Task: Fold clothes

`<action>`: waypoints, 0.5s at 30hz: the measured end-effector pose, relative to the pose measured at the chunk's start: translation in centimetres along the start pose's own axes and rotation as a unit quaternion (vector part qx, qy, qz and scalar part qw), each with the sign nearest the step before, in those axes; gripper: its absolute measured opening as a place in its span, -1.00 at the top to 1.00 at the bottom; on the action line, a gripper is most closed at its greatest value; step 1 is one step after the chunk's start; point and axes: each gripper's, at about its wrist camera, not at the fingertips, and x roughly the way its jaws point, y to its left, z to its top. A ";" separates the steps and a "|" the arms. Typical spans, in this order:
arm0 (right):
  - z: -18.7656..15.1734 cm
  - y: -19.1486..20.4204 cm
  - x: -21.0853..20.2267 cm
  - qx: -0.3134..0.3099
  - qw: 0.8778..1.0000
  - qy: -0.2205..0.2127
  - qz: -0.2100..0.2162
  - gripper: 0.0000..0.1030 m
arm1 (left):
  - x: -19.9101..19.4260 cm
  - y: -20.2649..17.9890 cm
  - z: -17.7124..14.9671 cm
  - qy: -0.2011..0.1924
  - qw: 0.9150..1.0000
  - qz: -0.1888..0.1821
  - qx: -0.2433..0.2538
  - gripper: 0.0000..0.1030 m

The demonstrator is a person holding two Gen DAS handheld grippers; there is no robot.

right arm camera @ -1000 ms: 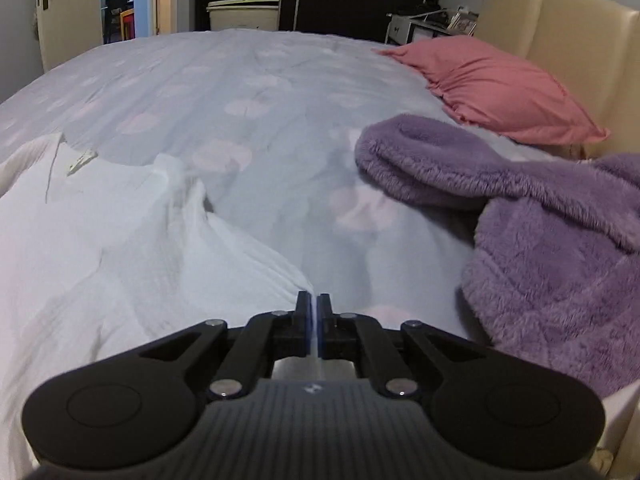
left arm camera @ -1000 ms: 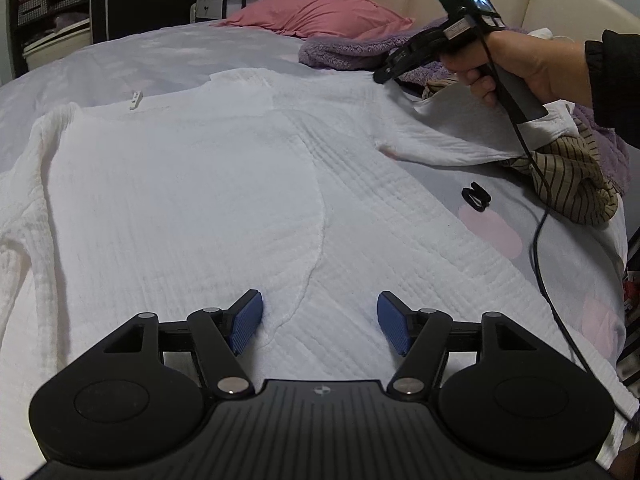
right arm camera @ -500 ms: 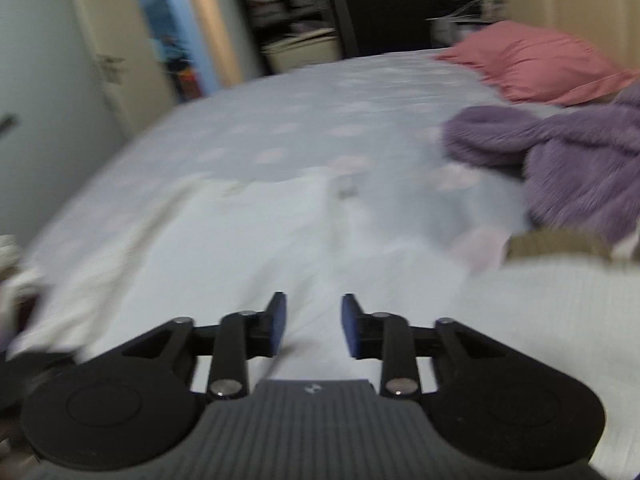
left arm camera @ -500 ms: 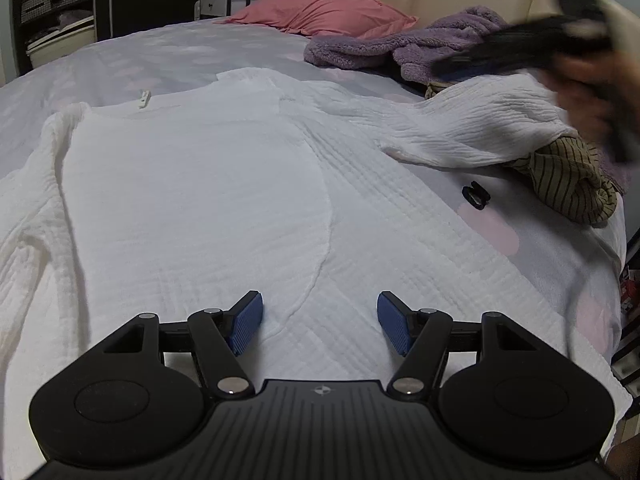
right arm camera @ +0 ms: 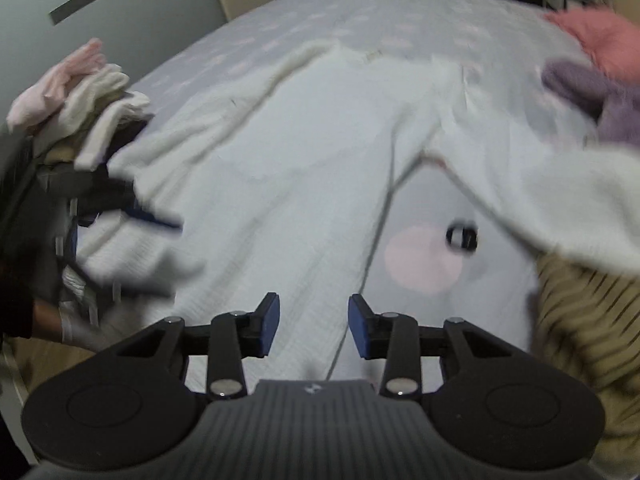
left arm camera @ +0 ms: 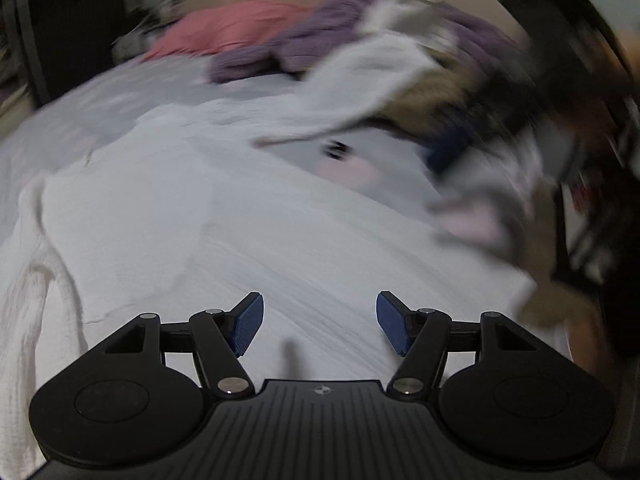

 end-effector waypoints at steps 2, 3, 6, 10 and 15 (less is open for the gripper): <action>1.5 0.7 -2.0 -0.015 1.000 0.002 0.005 0.19 | -1.0 -2.6 -1.2 0.006 1.000 0.016 0.022 -0.19; 1.9 1.2 -2.8 -0.023 1.000 0.004 0.008 0.19 | -1.2 -3.7 -1.9 0.012 0.999 0.016 0.026 -0.19; 2.5 3.0 -5.0 -0.036 0.999 0.016 0.007 0.16 | -1.7 -6.8 -3.7 0.028 0.999 0.017 0.037 -0.19; 1.4 5.0 -6.2 -0.014 1.000 0.004 0.017 0.15 | -0.3 -9.2 -5.2 0.020 0.994 0.082 0.075 -0.06; -1.4 5.6 -6.5 -0.009 1.000 -0.008 -0.014 0.15 | 0.0 -8.0 -5.0 0.011 0.993 0.114 0.030 0.99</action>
